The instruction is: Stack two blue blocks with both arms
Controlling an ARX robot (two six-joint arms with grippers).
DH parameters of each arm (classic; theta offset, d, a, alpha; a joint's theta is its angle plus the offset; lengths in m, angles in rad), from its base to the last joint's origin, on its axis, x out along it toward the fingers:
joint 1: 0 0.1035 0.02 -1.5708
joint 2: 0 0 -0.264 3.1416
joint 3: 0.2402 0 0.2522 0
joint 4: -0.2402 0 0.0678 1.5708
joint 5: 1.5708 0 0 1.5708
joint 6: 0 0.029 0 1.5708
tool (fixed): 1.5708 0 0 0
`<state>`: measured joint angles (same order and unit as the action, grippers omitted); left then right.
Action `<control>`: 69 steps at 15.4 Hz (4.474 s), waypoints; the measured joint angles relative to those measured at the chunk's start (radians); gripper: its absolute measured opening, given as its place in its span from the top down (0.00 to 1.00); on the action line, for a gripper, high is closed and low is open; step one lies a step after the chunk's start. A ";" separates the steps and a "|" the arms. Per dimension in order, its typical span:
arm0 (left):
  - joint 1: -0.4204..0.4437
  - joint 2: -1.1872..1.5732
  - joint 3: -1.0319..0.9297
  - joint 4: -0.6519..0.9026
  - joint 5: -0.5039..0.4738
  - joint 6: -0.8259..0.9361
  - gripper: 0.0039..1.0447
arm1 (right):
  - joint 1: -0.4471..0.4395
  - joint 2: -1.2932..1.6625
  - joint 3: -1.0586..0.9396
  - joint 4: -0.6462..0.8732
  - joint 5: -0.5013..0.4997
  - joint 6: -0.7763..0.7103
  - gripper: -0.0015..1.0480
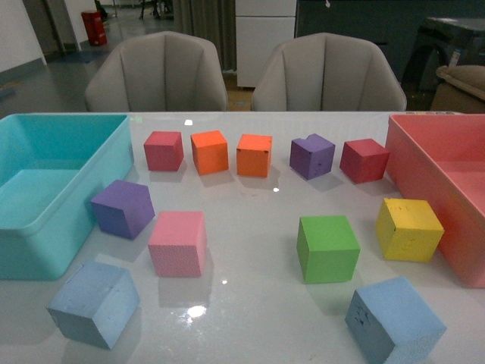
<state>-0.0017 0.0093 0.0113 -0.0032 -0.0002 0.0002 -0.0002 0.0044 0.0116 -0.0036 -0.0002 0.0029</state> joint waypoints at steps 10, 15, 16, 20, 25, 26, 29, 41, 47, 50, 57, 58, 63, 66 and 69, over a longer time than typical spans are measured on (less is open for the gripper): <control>0.000 0.000 0.000 0.000 0.000 0.000 0.06 | 0.000 0.000 0.000 0.000 0.000 0.000 0.06; 0.000 0.000 0.000 0.000 0.000 0.000 0.06 | 0.000 0.000 0.000 0.000 0.000 0.000 0.06; 0.000 0.000 0.000 0.000 0.000 0.000 0.06 | 0.000 0.000 0.000 0.000 0.000 0.000 0.06; 0.000 0.000 0.000 0.000 0.000 0.000 0.06 | 0.000 0.000 0.000 0.000 0.000 0.000 0.06; 0.000 0.000 0.000 0.000 0.002 0.000 0.06 | -0.080 0.165 0.044 0.005 -0.240 0.041 0.06; 0.000 0.000 0.000 0.000 0.000 0.000 0.06 | -0.042 0.304 0.089 0.106 -0.288 0.049 0.06; 0.000 0.000 0.000 0.000 0.000 0.000 0.06 | 0.063 0.656 0.245 0.337 -0.216 0.045 0.06; 0.000 0.000 0.000 0.000 0.000 0.000 0.06 | 0.239 1.683 0.479 0.484 -0.071 0.069 0.06; 0.000 0.000 0.000 0.000 0.000 0.000 0.06 | 0.283 1.791 0.530 0.473 -0.082 0.122 0.06; 0.000 0.000 0.000 0.000 0.000 0.000 0.06 | 0.282 1.854 0.533 0.496 -0.081 0.130 0.06; 0.000 0.000 0.000 0.000 0.000 0.000 0.06 | 0.266 1.835 0.477 0.515 -0.102 0.129 0.49; 0.000 0.000 0.000 0.000 0.000 0.000 0.06 | 0.261 1.791 0.468 0.490 -0.109 0.129 0.52; 0.000 0.000 0.000 0.000 0.000 0.000 0.06 | 0.289 1.529 0.587 0.283 -0.136 0.135 0.56; 0.000 0.000 0.000 0.000 0.000 0.000 0.06 | 0.340 1.620 0.809 0.202 -0.096 0.147 0.56; 0.000 0.000 0.000 0.000 0.000 0.000 0.06 | 0.375 1.882 1.136 0.102 -0.065 0.171 0.57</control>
<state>-0.0017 0.0093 0.0113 -0.0032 -0.0006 0.0002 0.3752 1.8866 1.1477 0.0982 -0.0654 0.1734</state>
